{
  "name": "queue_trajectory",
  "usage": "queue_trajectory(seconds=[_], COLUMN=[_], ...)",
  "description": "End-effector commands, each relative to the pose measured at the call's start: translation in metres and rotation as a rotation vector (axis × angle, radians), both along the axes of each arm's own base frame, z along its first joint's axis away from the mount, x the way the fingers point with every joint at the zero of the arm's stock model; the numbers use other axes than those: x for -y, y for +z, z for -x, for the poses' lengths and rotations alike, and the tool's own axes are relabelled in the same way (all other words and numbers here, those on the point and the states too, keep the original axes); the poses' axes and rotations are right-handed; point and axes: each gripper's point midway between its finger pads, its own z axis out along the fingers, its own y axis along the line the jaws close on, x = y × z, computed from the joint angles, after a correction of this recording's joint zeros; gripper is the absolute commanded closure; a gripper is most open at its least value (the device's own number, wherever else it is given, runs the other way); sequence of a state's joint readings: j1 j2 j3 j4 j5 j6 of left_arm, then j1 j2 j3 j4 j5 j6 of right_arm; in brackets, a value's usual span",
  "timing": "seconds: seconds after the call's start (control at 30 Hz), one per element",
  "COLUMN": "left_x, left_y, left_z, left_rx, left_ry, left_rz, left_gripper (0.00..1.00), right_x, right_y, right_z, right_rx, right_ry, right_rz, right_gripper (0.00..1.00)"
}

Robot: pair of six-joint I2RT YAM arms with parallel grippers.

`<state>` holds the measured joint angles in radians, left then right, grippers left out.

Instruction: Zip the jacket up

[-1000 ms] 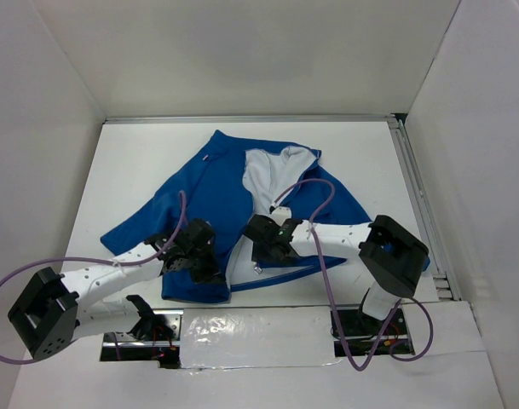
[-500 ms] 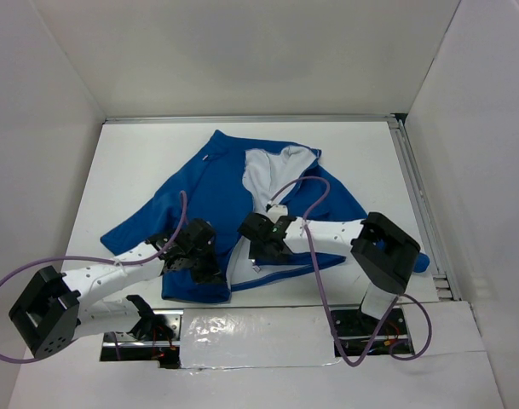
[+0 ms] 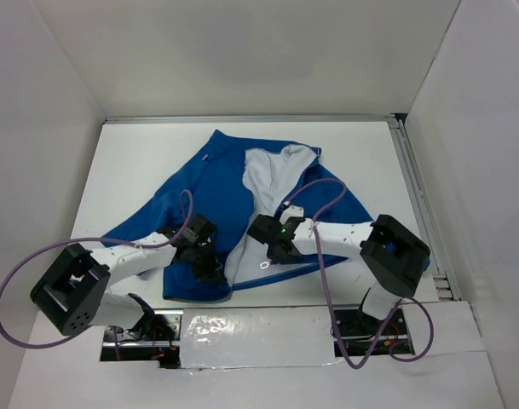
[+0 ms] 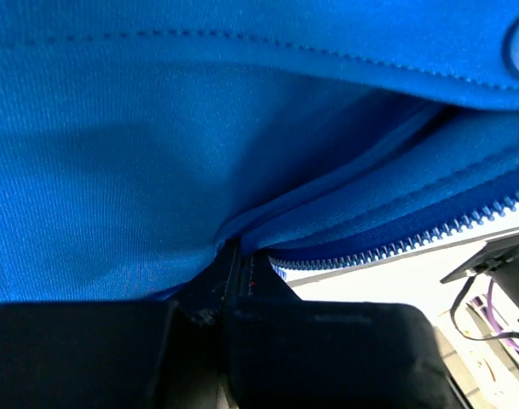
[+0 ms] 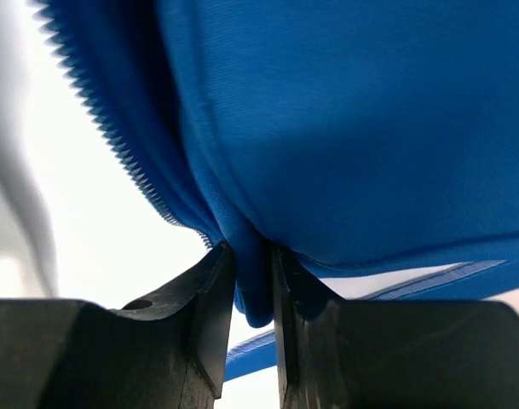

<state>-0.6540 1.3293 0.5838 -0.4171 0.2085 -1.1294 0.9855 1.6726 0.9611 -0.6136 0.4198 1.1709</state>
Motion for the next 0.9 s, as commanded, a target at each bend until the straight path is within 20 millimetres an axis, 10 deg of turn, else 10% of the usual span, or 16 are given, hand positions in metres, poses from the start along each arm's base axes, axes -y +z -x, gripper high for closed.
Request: queue_trajectory(seconds=[0.0,0.23,0.37,0.6,0.87], left_x=[-0.024,-0.029,-0.033,-0.016,-0.007], left_y=[-0.023,-0.023,-0.023,-0.001,0.012], left_z=[0.003,-0.004,-0.005,-0.013,-0.006], left_rx=[-0.033,-0.025,-0.028,0.058,0.118], left_ry=[0.026,0.049,0.059,0.0,-0.044], left_rz=[-0.123,-0.124,-0.126,-0.029,-0.018], left_gripper=[1.0,1.0,1.0,1.0,1.0], right_x=[0.05,0.082,0.087,0.009,-0.012], right_y=[0.006,0.037,0.041,0.047,0.022], right_z=[0.0,0.004,0.017,0.037,0.054], right_rx=[0.04,0.079,0.083,0.157,0.132], right_ry=[-0.069,-0.095,-0.013,0.37,0.535], right_rz=[0.123,0.115,0.052,-0.372,-0.117], right_gripper=[0.71,0.71,0.97,1.0,1.0])
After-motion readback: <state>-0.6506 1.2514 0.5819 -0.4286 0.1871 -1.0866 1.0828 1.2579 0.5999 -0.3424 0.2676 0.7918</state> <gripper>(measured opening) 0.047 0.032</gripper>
